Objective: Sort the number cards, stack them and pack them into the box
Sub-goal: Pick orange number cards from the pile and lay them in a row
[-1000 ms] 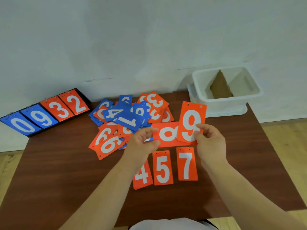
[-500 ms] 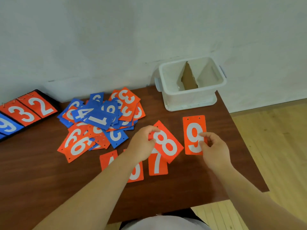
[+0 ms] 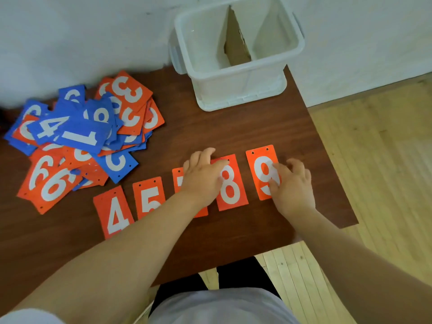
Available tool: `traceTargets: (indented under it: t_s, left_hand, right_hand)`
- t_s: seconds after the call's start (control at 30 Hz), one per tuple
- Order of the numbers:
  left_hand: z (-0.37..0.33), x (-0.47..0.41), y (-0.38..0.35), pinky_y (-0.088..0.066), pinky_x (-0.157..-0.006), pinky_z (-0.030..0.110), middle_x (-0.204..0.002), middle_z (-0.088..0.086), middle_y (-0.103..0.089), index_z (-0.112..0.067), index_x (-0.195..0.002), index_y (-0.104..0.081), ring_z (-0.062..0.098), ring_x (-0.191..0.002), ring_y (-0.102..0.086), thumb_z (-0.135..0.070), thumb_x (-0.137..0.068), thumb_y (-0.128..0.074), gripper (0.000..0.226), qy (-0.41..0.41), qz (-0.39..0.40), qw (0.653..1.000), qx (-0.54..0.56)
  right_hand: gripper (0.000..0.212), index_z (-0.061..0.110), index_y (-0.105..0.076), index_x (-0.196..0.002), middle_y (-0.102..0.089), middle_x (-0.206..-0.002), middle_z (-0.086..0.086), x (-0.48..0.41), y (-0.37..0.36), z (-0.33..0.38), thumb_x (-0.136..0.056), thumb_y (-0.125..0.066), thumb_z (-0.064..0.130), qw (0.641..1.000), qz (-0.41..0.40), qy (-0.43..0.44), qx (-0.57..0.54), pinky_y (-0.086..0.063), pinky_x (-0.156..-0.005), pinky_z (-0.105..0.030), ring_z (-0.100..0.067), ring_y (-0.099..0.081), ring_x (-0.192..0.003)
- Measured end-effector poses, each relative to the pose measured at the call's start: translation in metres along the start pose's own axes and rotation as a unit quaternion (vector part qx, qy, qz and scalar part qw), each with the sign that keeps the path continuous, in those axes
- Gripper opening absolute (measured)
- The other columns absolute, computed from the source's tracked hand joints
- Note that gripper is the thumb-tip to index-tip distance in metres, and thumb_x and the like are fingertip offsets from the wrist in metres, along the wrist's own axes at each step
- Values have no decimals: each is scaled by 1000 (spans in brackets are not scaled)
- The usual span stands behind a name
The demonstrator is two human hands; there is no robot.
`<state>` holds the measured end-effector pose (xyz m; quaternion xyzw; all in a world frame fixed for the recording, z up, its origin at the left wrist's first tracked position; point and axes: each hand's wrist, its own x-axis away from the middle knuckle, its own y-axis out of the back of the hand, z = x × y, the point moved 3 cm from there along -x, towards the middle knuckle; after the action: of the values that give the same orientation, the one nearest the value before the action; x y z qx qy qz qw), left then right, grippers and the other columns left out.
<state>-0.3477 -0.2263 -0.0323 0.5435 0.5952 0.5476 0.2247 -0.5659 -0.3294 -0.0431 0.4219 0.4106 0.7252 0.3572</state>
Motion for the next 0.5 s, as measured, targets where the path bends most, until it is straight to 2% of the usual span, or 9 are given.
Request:
traceTargets:
  t_s: [0.1,0.17,0.27,0.4,0.5]
  left_hand:
    - [-10,22,-11,-27,-114,49,-155,0,-35,-38,-145,-45,29,-141,-27,-50,-95,-57,52,-23,8,999,-33]
    - [-11,30,-21,-24,-116,51,-157,0,-30,-40,-149,-35,30,-142,-25,-58,-93,-54,61,-33,39,997,-62]
    - [-8,26,-25,-20,-119,54,-162,0,-22,-41,-152,-28,32,-146,-20,-59,-94,-53,65,-19,48,997,-59]
    - [-9,23,-14,-24,-117,52,-162,1,-25,-39,-151,-30,32,-146,-22,-58,-93,-54,65,-14,37,998,-50]
    - [10,36,8,-26,-117,53,-162,2,-27,-39,-153,-28,31,-149,-23,-61,-93,-57,71,39,11,999,-31]
  right_hand:
    - [49,31,-47,-145,-39,-153,-3,5,-6,3,-98,-55,40,996,10,73,59,-46,-104,-47,-32,-35,-137]
    - [51,33,-41,-148,-38,-154,-1,7,-10,5,-99,-50,45,993,27,85,77,-44,-105,-48,-30,-32,-140]
    - [52,34,-40,-148,-38,-154,-1,2,-8,8,-99,-48,48,992,32,81,90,-43,-106,-48,-30,-32,-140]
    - [53,33,-43,-147,-38,-155,-3,-2,0,21,-98,-52,50,993,33,68,89,-41,-107,-49,-31,-32,-140]
    - [60,33,-39,-151,-33,-159,-2,3,7,48,-97,-52,54,995,39,71,62,-37,-112,-50,-30,-29,-144]
